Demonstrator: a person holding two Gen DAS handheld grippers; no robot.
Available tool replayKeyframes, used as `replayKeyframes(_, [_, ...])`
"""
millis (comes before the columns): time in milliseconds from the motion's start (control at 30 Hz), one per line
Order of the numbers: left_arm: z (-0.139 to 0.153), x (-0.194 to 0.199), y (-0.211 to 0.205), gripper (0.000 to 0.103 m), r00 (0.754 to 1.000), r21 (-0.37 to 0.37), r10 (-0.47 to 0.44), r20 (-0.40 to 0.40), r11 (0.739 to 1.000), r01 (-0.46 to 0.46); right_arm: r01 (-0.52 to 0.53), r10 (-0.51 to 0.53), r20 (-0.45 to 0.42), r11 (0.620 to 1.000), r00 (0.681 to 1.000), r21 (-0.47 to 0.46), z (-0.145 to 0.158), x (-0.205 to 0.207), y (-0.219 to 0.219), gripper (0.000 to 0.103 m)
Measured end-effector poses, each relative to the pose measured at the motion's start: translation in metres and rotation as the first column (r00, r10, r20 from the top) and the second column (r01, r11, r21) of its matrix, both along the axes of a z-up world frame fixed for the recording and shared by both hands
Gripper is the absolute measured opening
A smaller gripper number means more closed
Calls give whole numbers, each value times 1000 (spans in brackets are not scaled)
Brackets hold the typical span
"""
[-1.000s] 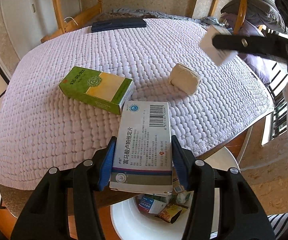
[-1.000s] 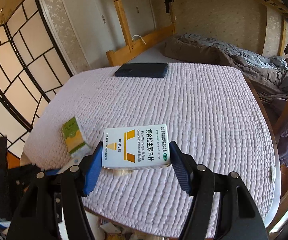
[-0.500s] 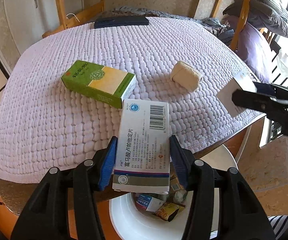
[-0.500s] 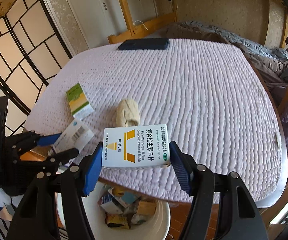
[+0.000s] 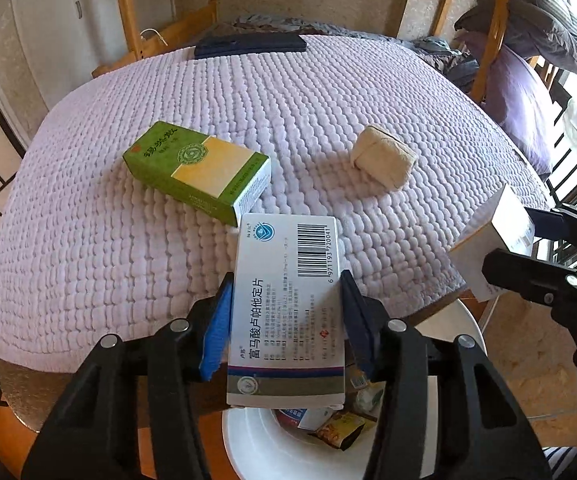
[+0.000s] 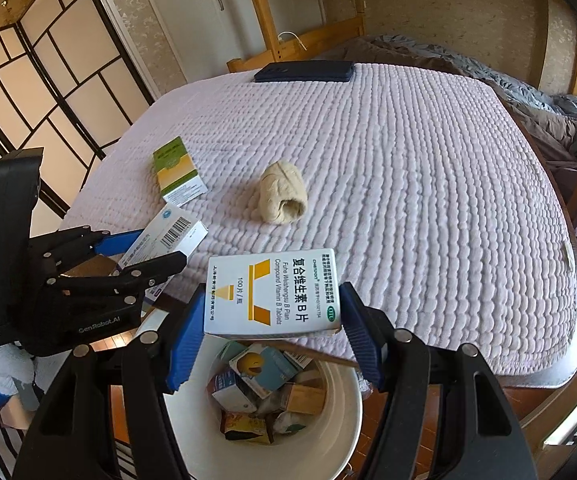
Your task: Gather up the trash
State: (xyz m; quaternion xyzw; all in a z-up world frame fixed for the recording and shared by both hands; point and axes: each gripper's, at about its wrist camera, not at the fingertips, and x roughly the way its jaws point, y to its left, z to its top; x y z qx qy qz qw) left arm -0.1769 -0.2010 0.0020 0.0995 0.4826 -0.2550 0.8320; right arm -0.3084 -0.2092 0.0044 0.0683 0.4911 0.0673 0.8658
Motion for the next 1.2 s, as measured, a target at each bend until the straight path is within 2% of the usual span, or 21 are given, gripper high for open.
replayKeyframes(567, [6, -30, 18, 52, 999, -30, 10, -34, 999, -11, -21, 22, -8, 1000, 1000, 14, 2, -35, 10, 63])
replayKeyframes(1200, [7, -64, 21, 52, 998, -27, -8, -59, 1000, 7, -42, 42, -31, 999, 999, 19, -2, -56, 19, 63])
